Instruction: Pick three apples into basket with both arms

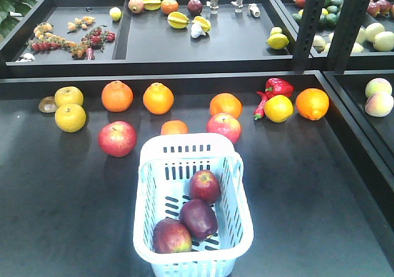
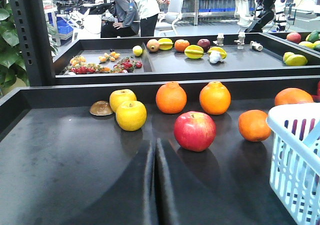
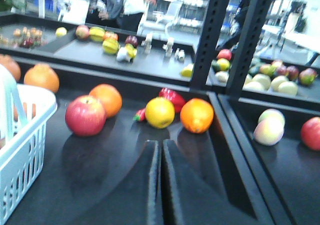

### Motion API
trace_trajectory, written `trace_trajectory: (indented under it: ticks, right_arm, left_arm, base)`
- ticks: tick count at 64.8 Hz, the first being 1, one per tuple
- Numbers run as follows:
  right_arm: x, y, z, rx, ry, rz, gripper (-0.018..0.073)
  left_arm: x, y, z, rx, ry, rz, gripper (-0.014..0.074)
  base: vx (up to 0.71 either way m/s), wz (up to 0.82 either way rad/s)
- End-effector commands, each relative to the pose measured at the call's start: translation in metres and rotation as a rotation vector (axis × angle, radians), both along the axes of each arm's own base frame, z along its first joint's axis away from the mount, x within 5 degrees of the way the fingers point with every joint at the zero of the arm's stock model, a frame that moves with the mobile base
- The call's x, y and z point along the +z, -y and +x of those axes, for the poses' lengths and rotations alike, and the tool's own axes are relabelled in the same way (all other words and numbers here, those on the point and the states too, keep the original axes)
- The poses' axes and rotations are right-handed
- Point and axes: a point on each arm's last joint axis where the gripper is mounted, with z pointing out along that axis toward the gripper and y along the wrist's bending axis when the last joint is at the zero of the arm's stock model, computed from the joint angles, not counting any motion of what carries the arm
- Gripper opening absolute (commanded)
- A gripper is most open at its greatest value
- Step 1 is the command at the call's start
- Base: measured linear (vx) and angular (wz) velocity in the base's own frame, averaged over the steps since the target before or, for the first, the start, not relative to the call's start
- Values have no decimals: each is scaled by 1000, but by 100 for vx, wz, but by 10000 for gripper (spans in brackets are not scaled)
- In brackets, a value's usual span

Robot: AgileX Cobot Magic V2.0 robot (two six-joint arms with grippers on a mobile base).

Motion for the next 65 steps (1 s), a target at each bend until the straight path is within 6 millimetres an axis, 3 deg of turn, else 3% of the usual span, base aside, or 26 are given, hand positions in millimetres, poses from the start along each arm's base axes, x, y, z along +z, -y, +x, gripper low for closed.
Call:
trace_trajectory:
  ticks: [1,33,65]
  right_arm:
    - [3,0,-3,-6,64,0,-8]
    - [4,4,-3,-70,76,126,-8]
    - [5,4,-3,-70,79,128,-8]
  left_arm:
    - [18,1,-2,-10,121,-12,-6]
    - [18,1,-2,-10,121,-12,-6]
    - [18,1,-2,-10,121,-12,-6]
  base:
    - [0,0]
    - [0,0]
    - [0,0]
